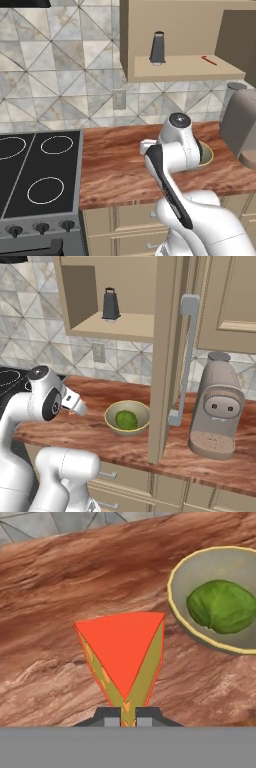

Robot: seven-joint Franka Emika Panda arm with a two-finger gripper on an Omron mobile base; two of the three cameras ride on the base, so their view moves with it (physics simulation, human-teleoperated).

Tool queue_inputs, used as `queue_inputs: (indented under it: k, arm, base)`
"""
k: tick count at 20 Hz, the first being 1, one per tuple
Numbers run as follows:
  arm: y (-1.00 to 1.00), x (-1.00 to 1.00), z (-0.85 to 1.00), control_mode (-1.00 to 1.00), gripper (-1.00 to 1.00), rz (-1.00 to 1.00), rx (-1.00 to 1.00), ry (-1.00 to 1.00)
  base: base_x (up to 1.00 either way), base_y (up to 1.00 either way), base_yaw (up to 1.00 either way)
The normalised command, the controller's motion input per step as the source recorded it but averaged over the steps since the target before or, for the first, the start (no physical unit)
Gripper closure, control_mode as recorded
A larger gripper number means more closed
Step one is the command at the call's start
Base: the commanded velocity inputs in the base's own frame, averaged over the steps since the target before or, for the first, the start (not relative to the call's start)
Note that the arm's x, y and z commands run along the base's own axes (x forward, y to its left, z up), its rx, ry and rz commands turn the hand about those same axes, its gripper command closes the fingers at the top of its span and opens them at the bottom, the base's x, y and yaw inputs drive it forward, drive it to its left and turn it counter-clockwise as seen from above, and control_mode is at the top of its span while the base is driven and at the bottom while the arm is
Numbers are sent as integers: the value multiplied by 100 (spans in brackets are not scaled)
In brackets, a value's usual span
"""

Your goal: Pick the cheese from the fridge and the cheese grater from the cabinet and place them next to the salad bowl.

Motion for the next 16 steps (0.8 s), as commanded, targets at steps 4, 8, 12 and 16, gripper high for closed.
queue_inputs:
  k: [4,8,12,16]
  arm:
    - [0,10,-36,-100,100,0,-2,9]
    - [-1,18,-33,-100,100,0,0,6]
    - [-2,17,-24,-100,100,0,0,3]
    - [-4,13,-22,-100,100,0,0,2]
  base:
    - [0,0,0]
    - [0,0,0]
    - [0,0,0]
    - [0,0,0]
